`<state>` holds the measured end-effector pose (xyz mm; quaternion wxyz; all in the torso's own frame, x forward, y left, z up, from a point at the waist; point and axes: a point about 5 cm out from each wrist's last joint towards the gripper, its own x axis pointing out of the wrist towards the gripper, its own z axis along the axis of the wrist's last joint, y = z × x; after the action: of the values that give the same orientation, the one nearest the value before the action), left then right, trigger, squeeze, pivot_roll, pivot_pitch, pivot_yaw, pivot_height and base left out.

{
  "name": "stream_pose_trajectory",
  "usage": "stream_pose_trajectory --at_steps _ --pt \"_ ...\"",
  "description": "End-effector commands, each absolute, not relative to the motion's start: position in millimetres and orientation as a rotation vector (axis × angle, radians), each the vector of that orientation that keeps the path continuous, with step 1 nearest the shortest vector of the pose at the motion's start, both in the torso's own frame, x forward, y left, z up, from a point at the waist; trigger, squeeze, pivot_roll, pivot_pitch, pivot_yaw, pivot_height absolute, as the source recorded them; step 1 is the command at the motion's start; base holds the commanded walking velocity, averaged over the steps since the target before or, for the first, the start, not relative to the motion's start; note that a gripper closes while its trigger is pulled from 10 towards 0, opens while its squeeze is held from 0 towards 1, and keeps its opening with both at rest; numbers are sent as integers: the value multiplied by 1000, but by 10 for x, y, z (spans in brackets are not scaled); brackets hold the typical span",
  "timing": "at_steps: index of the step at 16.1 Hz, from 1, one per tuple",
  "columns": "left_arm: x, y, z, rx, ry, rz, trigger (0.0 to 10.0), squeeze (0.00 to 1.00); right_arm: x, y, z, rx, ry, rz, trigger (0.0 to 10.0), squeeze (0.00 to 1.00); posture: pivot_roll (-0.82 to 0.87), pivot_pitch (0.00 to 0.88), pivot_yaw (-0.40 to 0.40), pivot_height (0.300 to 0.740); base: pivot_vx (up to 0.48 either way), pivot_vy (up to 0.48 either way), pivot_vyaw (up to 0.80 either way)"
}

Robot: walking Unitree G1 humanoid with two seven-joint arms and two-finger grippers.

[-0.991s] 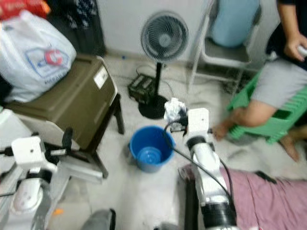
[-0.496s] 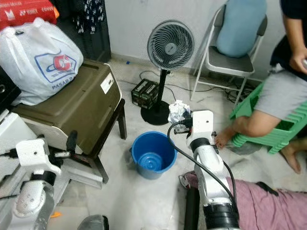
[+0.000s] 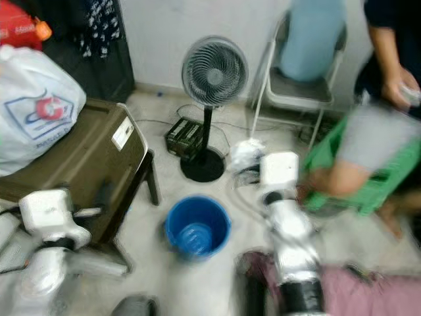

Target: Clean up the room

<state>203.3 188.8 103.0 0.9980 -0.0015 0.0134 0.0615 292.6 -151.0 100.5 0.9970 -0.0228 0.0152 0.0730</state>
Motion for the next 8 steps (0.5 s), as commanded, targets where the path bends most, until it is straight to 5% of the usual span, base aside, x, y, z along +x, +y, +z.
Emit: stream_pose_trajectory --at_steps 1,4,8 --pt "2039 1831 1035 -21 24 108 10000 0 2915 -1633 1012 -60 31 115 10000 0 23 68 -79 740 300 0 506" --pt "2060 1833 1038 -16 25 113 10000 0 2938 -1618 1030 -62 21 122 10000 0 20 78 -81 740 281 0 585" --pt "2054 1843 1040 -8 30 132 10000 0 2953 -1595 1034 -54 20 128 10000 0 22 82 -83 740 0 0 522"
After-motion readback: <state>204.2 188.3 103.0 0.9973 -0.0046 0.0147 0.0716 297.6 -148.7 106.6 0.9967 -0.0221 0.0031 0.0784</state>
